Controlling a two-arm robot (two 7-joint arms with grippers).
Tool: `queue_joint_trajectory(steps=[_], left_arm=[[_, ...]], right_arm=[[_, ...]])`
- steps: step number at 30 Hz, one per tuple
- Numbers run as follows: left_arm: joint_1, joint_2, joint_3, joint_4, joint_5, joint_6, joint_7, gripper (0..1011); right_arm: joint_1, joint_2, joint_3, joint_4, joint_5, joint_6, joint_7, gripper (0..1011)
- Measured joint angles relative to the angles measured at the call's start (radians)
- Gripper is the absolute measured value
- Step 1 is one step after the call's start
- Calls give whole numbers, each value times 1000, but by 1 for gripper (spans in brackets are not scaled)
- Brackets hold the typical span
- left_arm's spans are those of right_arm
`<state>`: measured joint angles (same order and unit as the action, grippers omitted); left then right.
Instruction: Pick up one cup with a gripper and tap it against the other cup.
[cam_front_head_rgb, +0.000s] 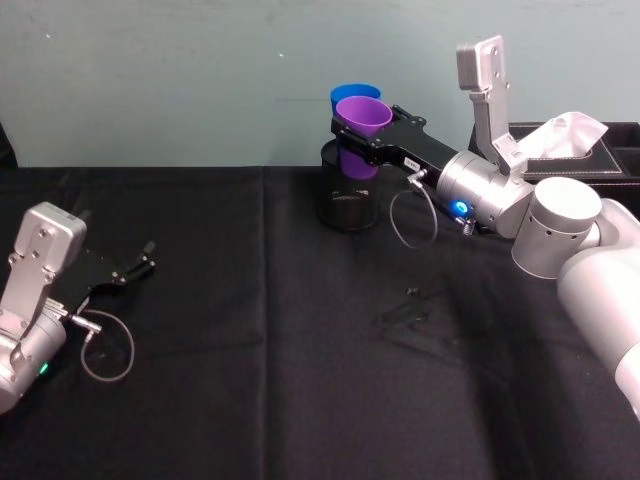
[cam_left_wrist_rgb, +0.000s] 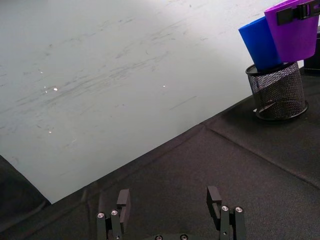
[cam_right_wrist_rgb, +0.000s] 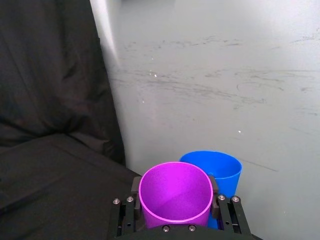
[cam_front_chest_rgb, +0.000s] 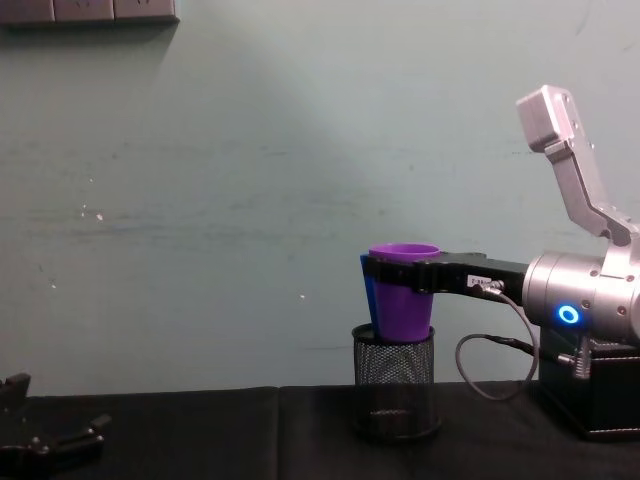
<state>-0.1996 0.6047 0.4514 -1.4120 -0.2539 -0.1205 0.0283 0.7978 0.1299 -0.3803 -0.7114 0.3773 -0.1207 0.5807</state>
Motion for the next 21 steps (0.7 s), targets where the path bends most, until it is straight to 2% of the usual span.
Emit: queue_joint_trajectory(steps=[21], left_arm=[[0,0,0,0,0,0,0,1000]], right_arm=[[0,0,0,0,-1,-2,1,748]])
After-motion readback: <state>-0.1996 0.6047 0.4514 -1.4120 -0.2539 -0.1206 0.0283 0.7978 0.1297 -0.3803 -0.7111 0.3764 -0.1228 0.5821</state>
